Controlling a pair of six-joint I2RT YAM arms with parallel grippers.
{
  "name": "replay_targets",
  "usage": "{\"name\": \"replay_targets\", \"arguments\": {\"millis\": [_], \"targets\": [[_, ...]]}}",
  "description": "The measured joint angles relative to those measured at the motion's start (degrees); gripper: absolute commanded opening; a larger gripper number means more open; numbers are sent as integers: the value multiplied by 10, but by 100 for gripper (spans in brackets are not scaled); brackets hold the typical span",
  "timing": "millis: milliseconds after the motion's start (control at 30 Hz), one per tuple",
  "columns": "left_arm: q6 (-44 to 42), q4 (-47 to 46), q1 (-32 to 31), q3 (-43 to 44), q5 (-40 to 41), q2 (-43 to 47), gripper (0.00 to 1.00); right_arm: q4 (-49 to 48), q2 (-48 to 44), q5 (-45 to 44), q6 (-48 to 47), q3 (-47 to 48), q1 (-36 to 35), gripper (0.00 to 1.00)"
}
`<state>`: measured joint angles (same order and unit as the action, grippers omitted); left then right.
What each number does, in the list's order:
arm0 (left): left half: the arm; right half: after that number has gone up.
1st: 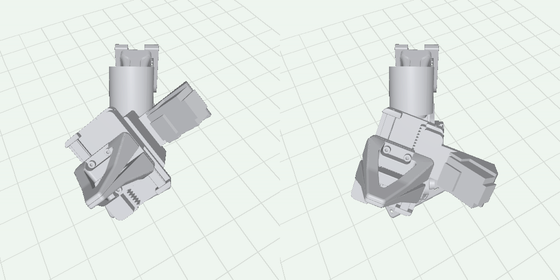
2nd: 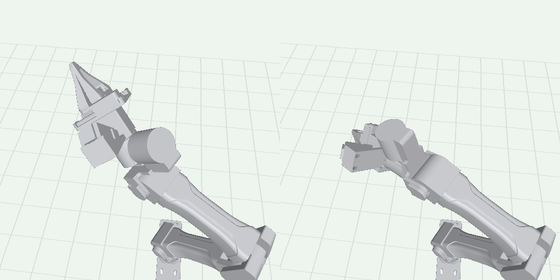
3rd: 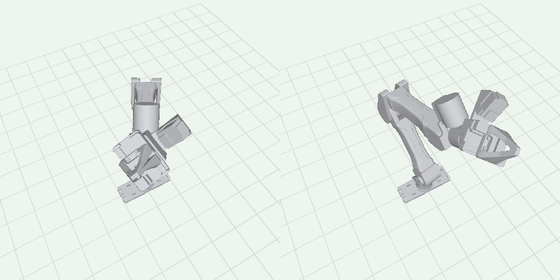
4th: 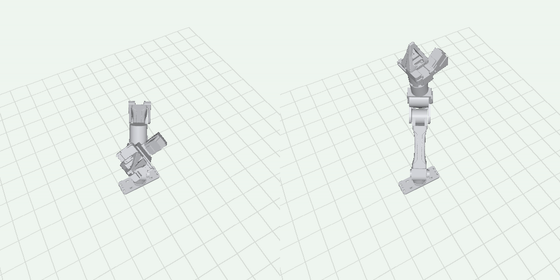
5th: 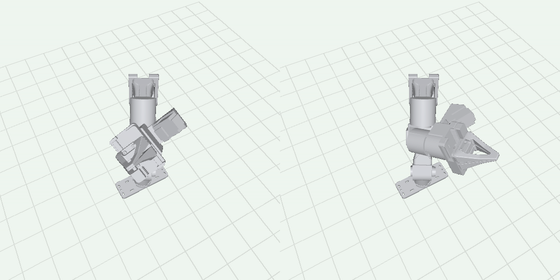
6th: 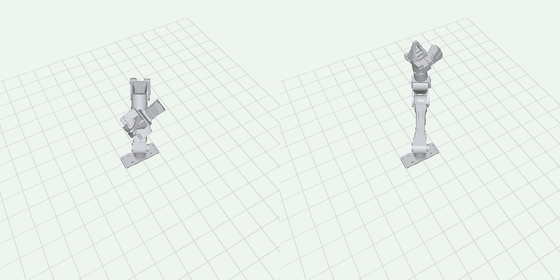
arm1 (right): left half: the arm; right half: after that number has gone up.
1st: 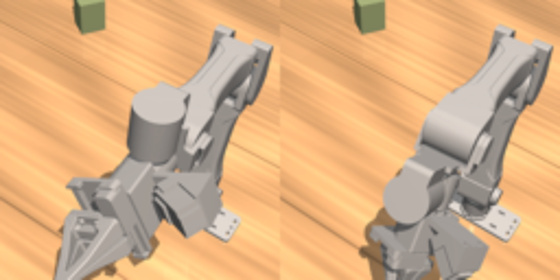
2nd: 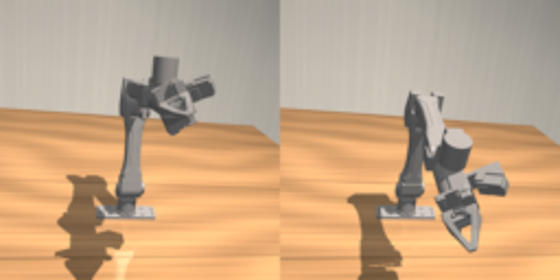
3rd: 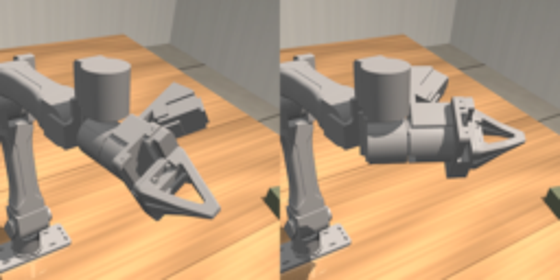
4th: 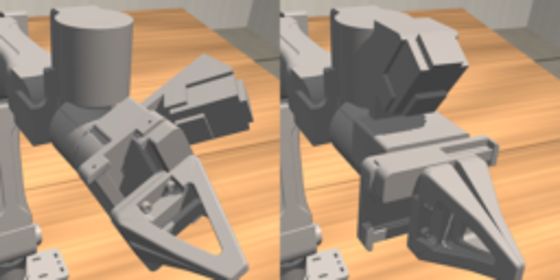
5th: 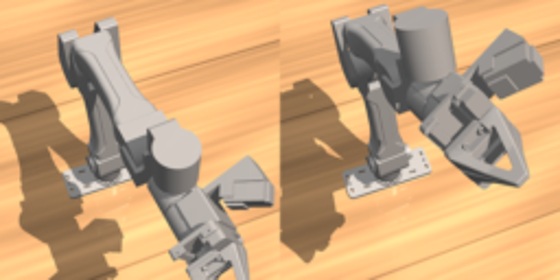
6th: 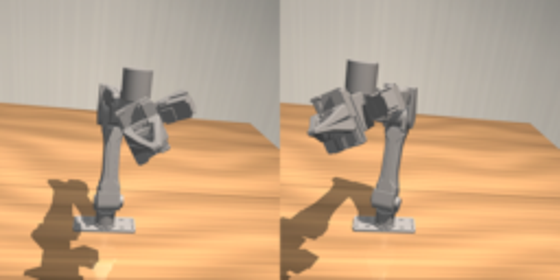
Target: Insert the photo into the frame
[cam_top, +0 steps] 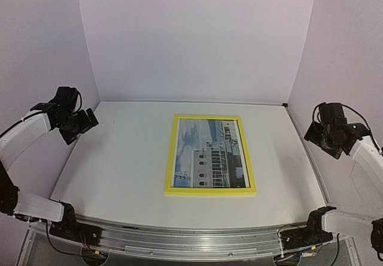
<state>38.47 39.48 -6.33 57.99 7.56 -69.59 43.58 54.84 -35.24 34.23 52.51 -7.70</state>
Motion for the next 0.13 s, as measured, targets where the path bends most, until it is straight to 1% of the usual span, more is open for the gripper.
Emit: {"name": "replay_targets", "arguments": {"millis": [133], "targets": [[0, -4, 0, -4, 1, 29, 100, 0, -40, -40, 17, -22, 0, 98]]}}
